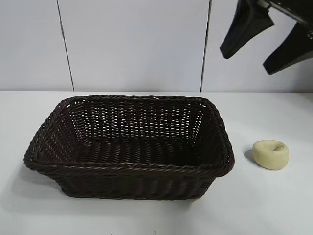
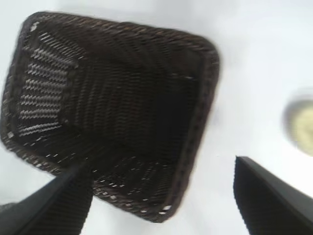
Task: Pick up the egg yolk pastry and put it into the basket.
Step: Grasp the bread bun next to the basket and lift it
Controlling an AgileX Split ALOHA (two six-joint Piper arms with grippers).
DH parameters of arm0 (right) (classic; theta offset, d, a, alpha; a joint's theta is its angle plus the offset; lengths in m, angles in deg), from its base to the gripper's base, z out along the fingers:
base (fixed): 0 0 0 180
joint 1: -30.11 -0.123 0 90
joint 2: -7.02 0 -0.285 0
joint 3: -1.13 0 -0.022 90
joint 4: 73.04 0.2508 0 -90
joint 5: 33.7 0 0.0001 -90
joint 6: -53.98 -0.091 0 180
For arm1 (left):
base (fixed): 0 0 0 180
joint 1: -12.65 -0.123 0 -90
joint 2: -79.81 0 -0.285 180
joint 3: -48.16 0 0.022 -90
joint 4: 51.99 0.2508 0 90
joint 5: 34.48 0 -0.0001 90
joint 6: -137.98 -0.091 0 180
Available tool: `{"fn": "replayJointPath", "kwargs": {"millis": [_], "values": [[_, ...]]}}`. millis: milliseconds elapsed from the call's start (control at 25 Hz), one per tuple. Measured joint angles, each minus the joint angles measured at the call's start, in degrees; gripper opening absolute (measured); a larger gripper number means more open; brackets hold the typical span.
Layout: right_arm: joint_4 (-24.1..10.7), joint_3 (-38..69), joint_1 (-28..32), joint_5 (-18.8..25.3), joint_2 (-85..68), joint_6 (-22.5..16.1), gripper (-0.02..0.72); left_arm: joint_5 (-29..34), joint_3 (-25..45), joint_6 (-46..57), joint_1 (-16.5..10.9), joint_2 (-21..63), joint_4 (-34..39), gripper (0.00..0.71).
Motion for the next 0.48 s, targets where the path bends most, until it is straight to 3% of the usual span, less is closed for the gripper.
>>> {"fn": "replayJointPath", "kwargs": {"millis": [240,480], "values": [[-1.08,0.0,10.0,1.75,0.0,1.27,0.568,0.0,0.0,0.0,0.0,0.0,0.0,0.574],[-1.26,0.0,12.15,2.51,1.09,1.82,0.568,0.0,0.0,0.0,0.0,0.0,0.0,0.574]]}}
